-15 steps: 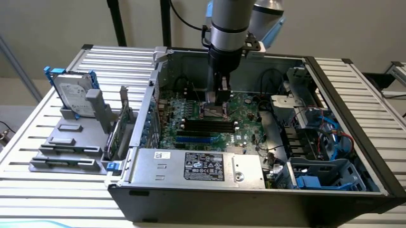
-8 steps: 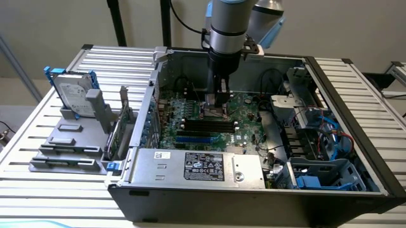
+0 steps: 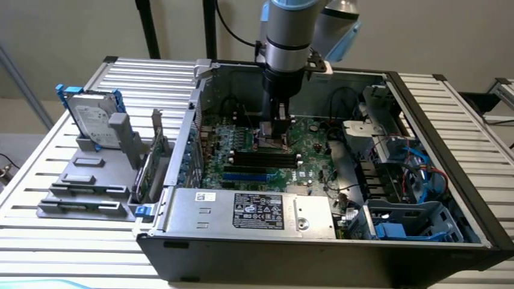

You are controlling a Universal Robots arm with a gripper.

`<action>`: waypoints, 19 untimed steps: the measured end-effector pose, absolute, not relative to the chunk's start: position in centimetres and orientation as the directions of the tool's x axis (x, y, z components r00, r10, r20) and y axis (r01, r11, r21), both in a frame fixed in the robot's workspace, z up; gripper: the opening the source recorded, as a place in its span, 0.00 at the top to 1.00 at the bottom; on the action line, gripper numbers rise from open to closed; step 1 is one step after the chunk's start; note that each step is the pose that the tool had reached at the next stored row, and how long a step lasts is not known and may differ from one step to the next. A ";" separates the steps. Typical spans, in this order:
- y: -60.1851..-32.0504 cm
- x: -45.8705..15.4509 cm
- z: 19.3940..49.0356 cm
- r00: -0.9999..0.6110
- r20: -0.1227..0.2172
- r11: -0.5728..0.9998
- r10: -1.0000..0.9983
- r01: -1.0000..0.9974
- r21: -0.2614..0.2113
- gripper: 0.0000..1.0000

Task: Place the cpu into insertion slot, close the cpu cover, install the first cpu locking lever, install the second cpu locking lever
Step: 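Place the cpu into insertion slot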

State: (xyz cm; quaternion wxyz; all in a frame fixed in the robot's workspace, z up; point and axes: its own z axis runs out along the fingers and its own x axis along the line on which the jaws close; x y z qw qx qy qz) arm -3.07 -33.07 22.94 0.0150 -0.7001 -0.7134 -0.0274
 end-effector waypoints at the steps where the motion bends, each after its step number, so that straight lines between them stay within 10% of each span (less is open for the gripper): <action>1: -33.0 -3.0 22.8 -0.019 0.058 0.018 0.998 1.000 0.018 0.45; 19: -32.9 -2.3 21.5 -0.017 0.038 0.017 0.999 1.000 -0.011 0.45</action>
